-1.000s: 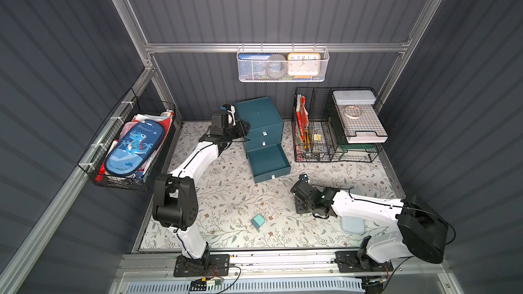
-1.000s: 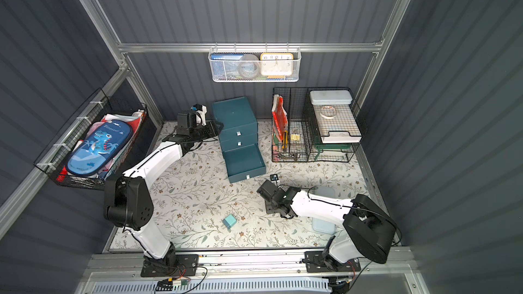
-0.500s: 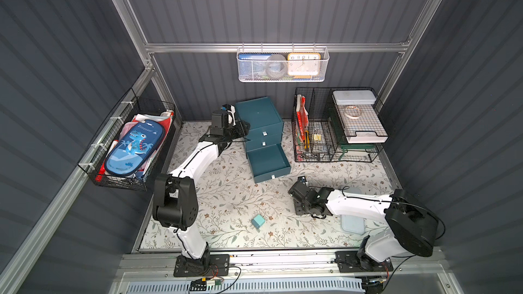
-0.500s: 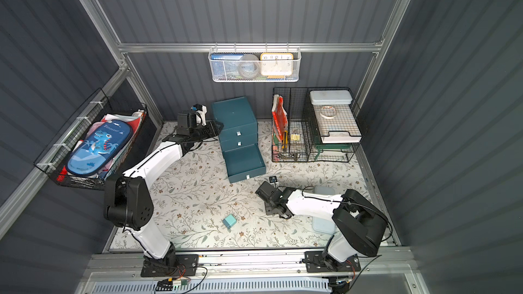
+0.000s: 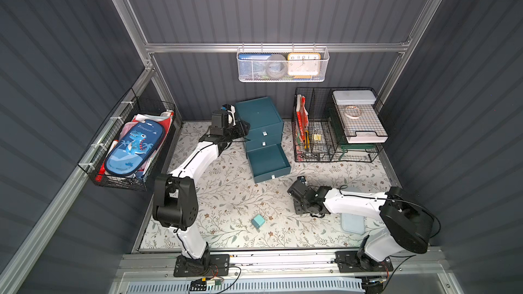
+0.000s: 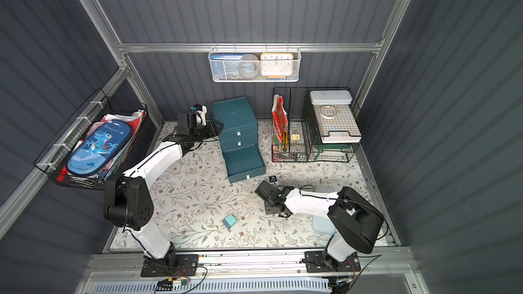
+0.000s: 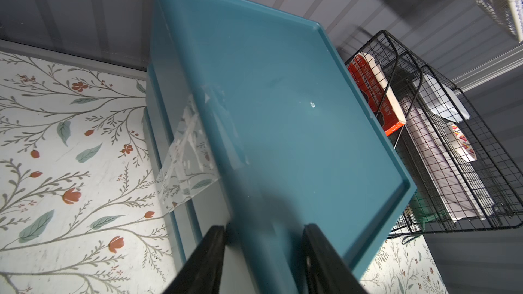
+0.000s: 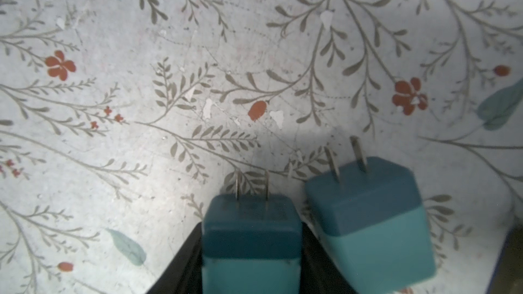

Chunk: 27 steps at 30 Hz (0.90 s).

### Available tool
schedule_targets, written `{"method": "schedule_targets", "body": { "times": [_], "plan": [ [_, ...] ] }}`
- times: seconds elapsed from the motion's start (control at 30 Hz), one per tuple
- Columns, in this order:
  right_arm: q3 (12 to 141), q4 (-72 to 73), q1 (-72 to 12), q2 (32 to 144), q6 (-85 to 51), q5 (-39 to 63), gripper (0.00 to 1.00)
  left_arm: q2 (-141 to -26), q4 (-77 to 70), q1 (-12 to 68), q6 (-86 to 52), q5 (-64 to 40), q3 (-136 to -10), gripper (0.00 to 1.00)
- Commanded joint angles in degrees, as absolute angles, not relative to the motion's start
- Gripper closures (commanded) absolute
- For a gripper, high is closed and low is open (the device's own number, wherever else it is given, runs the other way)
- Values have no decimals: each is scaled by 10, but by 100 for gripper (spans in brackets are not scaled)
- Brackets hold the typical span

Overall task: Place the plugs into the drawer by color
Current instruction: Pick up the plug from the center of the board, then place the plug in the drawer.

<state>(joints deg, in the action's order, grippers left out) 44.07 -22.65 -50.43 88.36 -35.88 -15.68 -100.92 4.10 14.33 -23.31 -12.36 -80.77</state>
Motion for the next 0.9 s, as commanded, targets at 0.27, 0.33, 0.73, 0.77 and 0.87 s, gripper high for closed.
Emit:
{"method": "schedule_targets", "body": {
  "times": [0.27, 0.33, 0.73, 0.77, 0.87],
  "plan": [
    [615, -287, -486, 868, -261, -176, 62, -1034, 142, 164, -222, -146, -775, 52],
    [654, -273, -474, 889, -229, -167, 63, -1033, 142, 164, -222, -147, -775, 51],
    [877, -268, -415, 1097, -113, -112, 63, -1037, 150, 165, -217, -154, -777, 52],
    [886, -267, -412, 1110, -111, -109, 64, -1037, 152, 165, -216, -154, -778, 51],
    [904, -264, -410, 1142, -103, -110, 64, -1038, 150, 165, -216, -157, -778, 52]
  ]
}}
